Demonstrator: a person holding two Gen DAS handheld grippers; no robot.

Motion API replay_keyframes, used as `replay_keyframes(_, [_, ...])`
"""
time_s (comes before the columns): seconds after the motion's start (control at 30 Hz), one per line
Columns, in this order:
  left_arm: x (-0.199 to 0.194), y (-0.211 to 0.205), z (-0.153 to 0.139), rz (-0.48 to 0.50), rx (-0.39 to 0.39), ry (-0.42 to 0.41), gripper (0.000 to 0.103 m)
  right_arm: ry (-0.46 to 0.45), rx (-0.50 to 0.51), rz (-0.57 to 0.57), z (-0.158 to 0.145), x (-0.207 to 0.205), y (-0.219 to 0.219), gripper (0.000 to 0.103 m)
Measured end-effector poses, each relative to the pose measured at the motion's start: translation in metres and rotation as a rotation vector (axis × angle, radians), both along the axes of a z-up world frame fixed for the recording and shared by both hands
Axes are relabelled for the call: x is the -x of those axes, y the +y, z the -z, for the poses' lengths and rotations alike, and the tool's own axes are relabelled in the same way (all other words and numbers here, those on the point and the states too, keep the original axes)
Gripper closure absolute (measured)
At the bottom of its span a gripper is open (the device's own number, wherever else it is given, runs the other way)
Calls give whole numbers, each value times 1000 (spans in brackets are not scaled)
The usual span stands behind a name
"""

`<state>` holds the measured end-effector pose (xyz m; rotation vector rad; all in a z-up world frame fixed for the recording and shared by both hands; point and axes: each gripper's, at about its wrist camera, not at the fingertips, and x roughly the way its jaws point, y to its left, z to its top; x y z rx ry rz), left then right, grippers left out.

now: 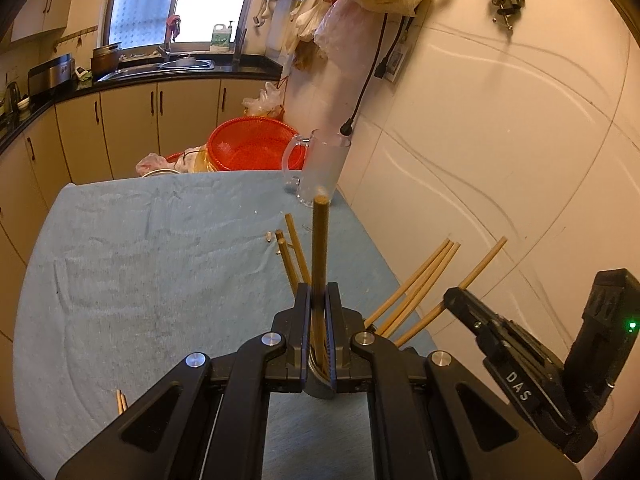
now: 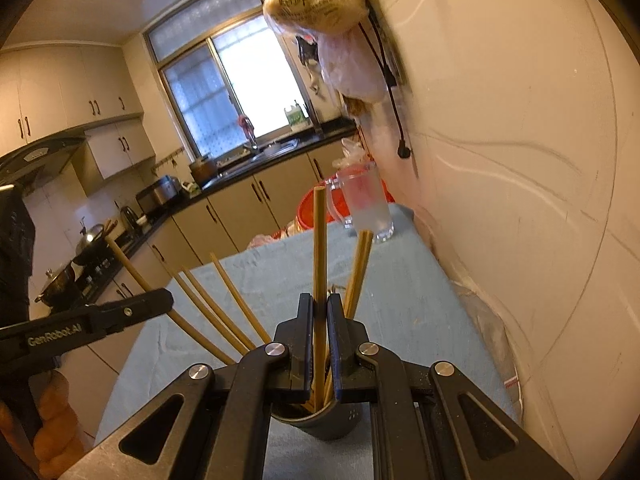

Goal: Organize utensils
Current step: 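Lower the chopsticks into the cup while both grippers stay closed, then open both grippers over the cup and withdraw them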

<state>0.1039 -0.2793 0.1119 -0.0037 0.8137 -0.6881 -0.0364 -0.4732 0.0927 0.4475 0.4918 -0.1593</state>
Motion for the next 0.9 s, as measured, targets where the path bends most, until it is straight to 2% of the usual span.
replay_keyframes(0.2, [2, 0, 0, 1, -11, -13, 97, 20, -19, 0, 7, -4, -5, 94])
replay_keyframes(0.33, [3, 1, 0, 7, -9, -17, 97, 4, -10, 7, 2, 2, -5, 94])
replay_keyframes(0.4, [4, 3, 0, 8, -7, -19, 96, -13, 0, 13, -4, 7, -4, 90])
replay_keyframes(0.47, [6, 3, -1, 6, -9, -25, 95, -31, 8, 28, -9, 14, -4, 77])
replay_keyframes(0.6, [14, 9, -5, -18, -15, -68, 74, -73, 27, 66, -21, 30, -5, 61])
replay_keyframes(0.67, [19, 12, -8, -34, -21, -90, 71, -92, 35, 84, -26, 40, -4, 44])
replay_keyframes(0.7, [21, 15, -9, -39, -23, -99, 68, -101, 41, 95, -28, 45, -4, 41])
replay_keyframes(0.77, [25, 21, -12, -60, -25, -117, 62, -112, 58, 116, -30, 55, 0, 25])
replay_keyframes(0.87, [32, 30, -15, -98, -35, -156, 48, -128, 86, 145, -33, 66, 8, 10])
replay_keyframes(0.9, [35, 35, -15, -119, -41, -172, 43, -131, 96, 154, -33, 70, 10, 8])
